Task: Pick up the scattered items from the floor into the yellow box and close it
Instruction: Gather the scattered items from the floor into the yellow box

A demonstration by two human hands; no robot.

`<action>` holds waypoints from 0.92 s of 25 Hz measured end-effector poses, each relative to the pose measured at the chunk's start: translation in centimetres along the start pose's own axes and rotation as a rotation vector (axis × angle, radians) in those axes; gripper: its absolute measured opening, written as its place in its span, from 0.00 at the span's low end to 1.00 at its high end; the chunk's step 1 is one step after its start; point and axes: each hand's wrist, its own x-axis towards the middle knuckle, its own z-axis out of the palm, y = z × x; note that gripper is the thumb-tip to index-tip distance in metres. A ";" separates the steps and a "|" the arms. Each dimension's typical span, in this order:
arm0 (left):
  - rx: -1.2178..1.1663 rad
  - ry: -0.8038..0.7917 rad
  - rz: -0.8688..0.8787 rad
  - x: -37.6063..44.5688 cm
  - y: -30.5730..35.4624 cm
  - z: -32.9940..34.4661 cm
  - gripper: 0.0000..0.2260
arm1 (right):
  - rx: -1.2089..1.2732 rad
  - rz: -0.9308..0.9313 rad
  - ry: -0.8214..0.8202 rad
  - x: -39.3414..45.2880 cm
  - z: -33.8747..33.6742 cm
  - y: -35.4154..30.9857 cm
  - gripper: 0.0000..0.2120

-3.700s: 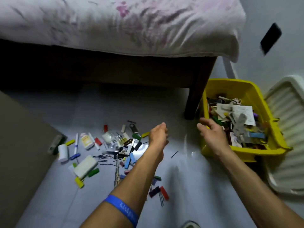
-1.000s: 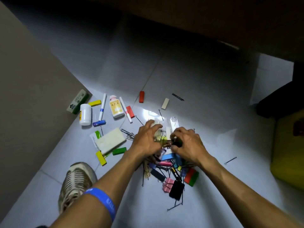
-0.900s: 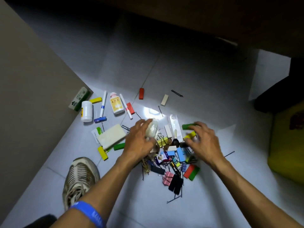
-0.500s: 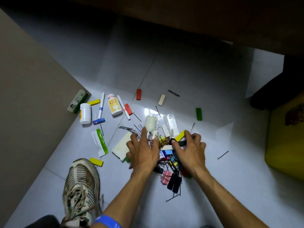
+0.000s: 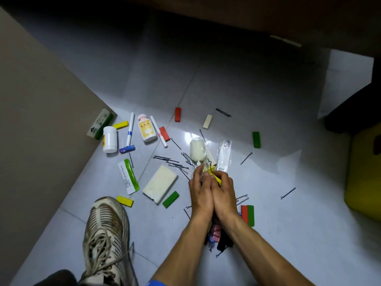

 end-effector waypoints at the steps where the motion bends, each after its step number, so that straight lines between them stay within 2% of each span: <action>1: -0.051 0.000 -0.001 0.0 0.0 0.3 0.13 | 0.068 0.026 0.008 -0.1 0.0 0.0 0.04; 5: -0.033 -0.023 0.018 -0.7 0.9 1.1 0.08 | 0.325 0.117 0.078 -1.2 -0.5 0.1 0.02; 15: 0.010 -0.088 0.230 -9.3 8.4 1.5 0.08 | 0.420 -0.097 0.129 -7.2 -6.1 -6.2 0.03; 20: 0.007 -0.216 0.356 -15.8 13.0 5.5 0.08 | 0.475 -0.216 0.253 -10.4 -13.4 -9.8 0.02; 23: 0.030 -0.317 0.398 -20.3 14.7 10.5 0.08 | 0.502 -0.259 0.349 -11.9 -20.0 -10.5 0.04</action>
